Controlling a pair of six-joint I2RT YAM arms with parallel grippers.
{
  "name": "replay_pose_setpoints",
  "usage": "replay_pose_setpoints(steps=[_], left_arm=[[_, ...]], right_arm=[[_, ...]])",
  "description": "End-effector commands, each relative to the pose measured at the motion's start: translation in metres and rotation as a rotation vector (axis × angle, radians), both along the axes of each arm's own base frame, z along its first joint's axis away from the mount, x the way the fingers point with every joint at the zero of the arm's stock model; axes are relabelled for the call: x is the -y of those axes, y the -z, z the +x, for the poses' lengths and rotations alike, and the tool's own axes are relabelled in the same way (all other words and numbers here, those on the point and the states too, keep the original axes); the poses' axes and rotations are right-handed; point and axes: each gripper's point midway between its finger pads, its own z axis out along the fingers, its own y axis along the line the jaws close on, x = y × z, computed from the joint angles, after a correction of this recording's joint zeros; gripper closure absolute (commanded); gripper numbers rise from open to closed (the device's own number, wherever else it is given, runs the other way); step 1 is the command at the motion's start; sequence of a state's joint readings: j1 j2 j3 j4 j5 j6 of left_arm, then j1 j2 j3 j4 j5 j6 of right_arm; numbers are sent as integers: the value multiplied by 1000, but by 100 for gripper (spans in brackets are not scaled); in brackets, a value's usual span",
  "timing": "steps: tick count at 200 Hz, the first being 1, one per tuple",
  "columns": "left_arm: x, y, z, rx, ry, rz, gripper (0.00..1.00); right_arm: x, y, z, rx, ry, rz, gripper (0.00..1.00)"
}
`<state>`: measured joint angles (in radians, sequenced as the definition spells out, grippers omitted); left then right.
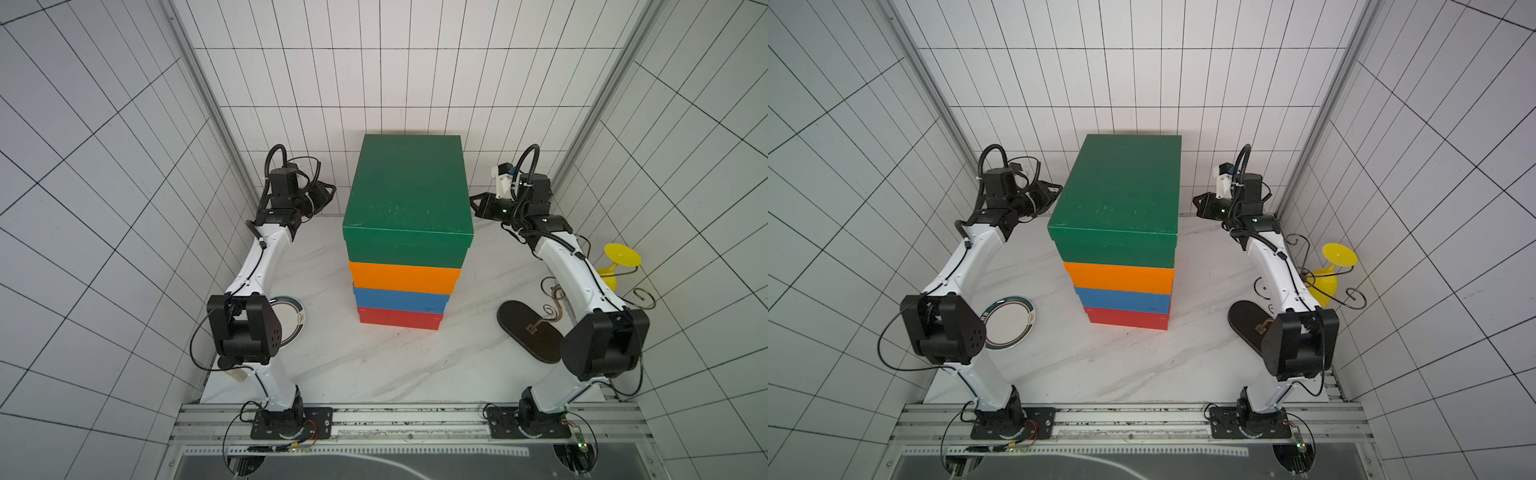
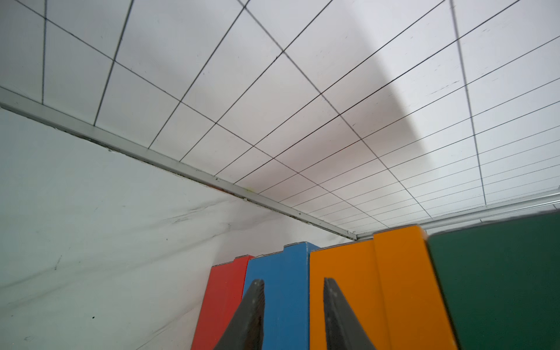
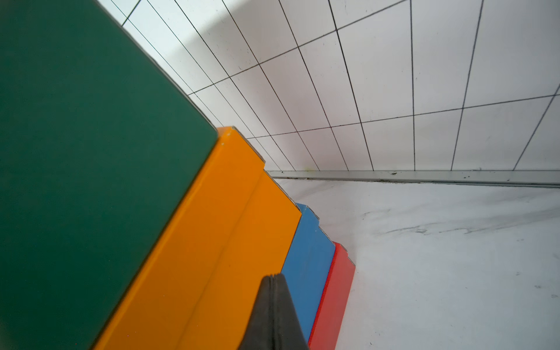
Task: Stack the shoeboxes
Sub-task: Adjust the shoeboxes in the shoebox, then reset both arms
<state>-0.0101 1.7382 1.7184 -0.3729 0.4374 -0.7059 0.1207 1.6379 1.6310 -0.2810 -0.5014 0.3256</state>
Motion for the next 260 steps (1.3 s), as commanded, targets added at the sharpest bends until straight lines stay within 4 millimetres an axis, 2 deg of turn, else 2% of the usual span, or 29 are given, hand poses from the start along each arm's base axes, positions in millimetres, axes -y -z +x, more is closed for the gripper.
replay_pose_setpoints(steps=[1,36,69,113,155,185,209,231,249,260], left_arm=[[-8,-32,-30,61,-19,57,65],[-19,-56,-73,123,-67,97,62],[-21,-61,-102,129,-74,116,61],[-15,-64,-114,123,-44,80,60],[3,-73,-118,140,0,45,60],[16,-75,-115,139,26,40,60],[15,-78,-120,148,17,48,60],[10,-87,-134,168,2,68,59],[5,-88,-150,181,-12,86,52],[1,-87,-162,193,-21,101,39]], right_arm=[[-5,-67,-24,143,27,-63,100],[-12,-80,-55,175,83,-135,100],[-12,-81,-82,177,107,-133,100],[-15,-85,-100,180,94,-123,100],[-32,-95,-109,200,44,-115,100],[-36,-91,-111,194,33,-123,100],[-30,-87,-116,189,52,-141,100],[-17,-84,-126,189,99,-161,100],[-5,-75,-138,180,138,-171,100],[0,-68,-147,175,154,-172,100]])
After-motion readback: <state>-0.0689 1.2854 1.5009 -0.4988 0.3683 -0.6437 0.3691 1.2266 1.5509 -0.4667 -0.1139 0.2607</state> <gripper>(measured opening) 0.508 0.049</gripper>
